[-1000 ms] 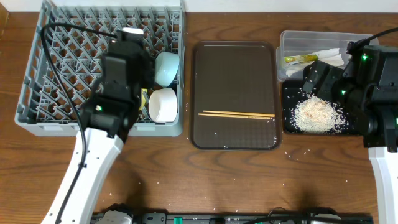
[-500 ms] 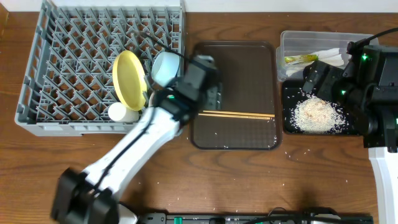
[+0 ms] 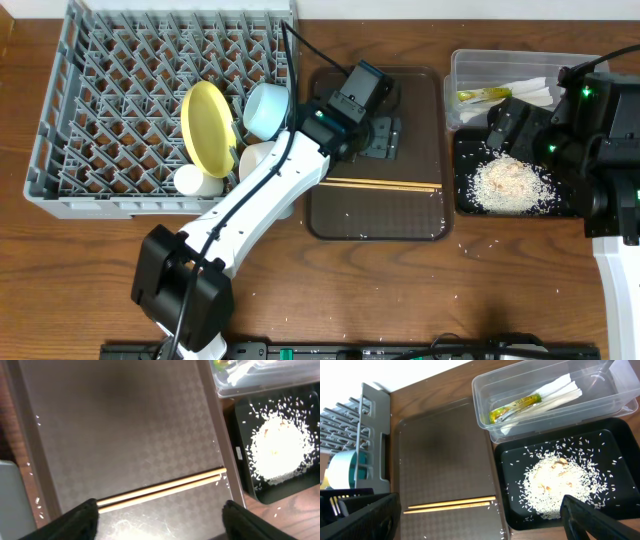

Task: Sort waste into correct bins and load items into the dishwasher
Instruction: 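Lower the left gripper onto the wooden chopsticks and grasp one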

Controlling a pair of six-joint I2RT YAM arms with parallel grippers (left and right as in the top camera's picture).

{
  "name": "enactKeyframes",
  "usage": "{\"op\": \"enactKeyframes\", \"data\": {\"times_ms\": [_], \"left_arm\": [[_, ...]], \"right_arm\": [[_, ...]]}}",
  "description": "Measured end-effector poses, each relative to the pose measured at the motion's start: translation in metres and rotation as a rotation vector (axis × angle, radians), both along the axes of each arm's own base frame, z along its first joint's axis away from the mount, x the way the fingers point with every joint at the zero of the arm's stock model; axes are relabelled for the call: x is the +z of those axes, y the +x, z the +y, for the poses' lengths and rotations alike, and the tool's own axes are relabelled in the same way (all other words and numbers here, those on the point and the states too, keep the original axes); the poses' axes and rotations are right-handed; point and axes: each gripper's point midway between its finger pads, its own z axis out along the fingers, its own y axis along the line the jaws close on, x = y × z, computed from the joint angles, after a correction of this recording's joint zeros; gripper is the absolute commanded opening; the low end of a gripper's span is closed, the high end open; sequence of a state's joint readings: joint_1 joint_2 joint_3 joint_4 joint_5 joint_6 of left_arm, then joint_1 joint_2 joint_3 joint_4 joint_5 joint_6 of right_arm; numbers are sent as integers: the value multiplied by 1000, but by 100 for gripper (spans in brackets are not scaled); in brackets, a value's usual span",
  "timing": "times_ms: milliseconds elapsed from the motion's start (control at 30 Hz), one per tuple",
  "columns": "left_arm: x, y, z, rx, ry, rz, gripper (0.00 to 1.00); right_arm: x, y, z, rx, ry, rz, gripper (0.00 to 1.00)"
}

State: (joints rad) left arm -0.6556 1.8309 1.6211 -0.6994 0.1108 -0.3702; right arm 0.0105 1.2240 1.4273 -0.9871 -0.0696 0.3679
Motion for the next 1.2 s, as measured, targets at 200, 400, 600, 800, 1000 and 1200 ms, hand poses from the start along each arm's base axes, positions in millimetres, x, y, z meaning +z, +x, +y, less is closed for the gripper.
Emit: {"op": "enactKeyframes", "data": {"times_ms": [200,400,600,800,1000,1200], "left_arm": [[0,0,-4,-8,-20,6,92],[1,1,-5,-8,-25,1,88],[-5,7,-3,57,-23,10,84],[-44,16,2,170,25,75,83],[-96,22,3,261,67,154,79],[-118,25,3,322,71,184,78]], "right_arm": [[0,0,0,0,0,0,99],[0,0,0,0,0,0,99],[0,0,0,0,0,0,99],[0,0,0,0,0,0,99],[0,0,0,0,0,-1,99],[0,0,0,0,0,0,99]]}}
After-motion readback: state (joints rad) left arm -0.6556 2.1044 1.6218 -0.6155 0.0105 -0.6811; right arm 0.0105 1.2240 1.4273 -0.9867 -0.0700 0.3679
